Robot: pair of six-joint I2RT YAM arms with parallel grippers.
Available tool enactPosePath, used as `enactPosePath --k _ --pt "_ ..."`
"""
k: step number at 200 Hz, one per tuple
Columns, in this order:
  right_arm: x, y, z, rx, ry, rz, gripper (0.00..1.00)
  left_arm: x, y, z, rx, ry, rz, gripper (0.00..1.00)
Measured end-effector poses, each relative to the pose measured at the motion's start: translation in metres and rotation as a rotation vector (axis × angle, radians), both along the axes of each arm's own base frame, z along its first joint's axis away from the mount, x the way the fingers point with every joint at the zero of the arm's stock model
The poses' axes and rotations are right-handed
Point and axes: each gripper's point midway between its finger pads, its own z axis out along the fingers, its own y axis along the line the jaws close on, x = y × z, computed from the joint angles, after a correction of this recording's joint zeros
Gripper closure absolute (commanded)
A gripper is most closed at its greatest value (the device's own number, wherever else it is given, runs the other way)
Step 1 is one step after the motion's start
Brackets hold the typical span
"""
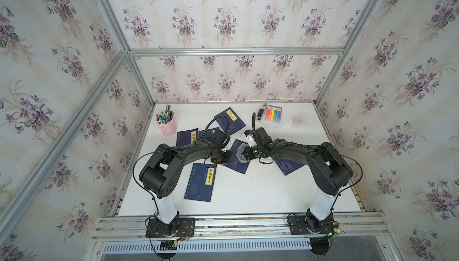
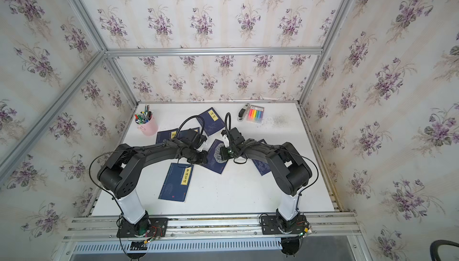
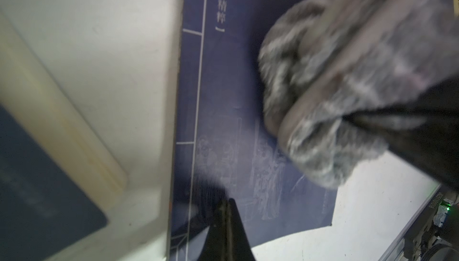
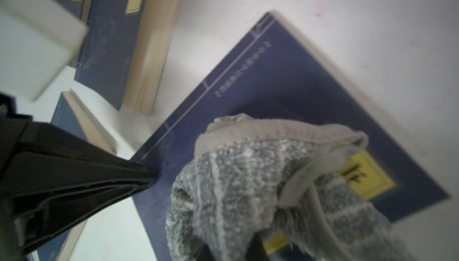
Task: Wipe the cover of the book
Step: Wipe the dirt from the cover of the book.
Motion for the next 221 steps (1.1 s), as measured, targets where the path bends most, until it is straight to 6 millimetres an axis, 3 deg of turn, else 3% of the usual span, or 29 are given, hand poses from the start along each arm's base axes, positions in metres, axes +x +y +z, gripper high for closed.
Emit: enactPosePath --k 25,54,75,123,140,185,221 --pt "-0.028 0.014 -0.010 0.006 0.036 0.047 1.00 0.004 -0.003 -0.001 -0.011 -0.005 -0.002 1.00" --pt "-0.030 0.013 -0.011 0.038 0.042 0.028 1.00 0.008 -0.008 -0.002 -0.027 -0.010 -0.007 1.00" --pt "-0.016 0.010 -0.012 0.065 0.077 0.001 1.00 0.010 -0.010 -0.003 -0.024 -0.014 -0.009 1.00" --pt "0.050 -0.021 -0.013 0.103 0.072 -0.140 1.00 0.019 -0.017 -0.004 -0.016 -0.053 -0.016 1.00" --pt "0.058 -0.029 -0.013 0.110 0.070 -0.161 1.00 0.023 -0.021 -0.005 -0.019 -0.069 -0.020 1.00" --pt "0.053 -0.025 -0.014 0.096 0.039 -0.140 1.00 0.027 -0.024 -0.009 -0.020 -0.064 -0.024 1.00" --pt "0.021 0.010 -0.013 0.082 0.031 -0.030 1.00 0.028 -0.025 -0.009 -0.028 -0.066 -0.025 1.00"
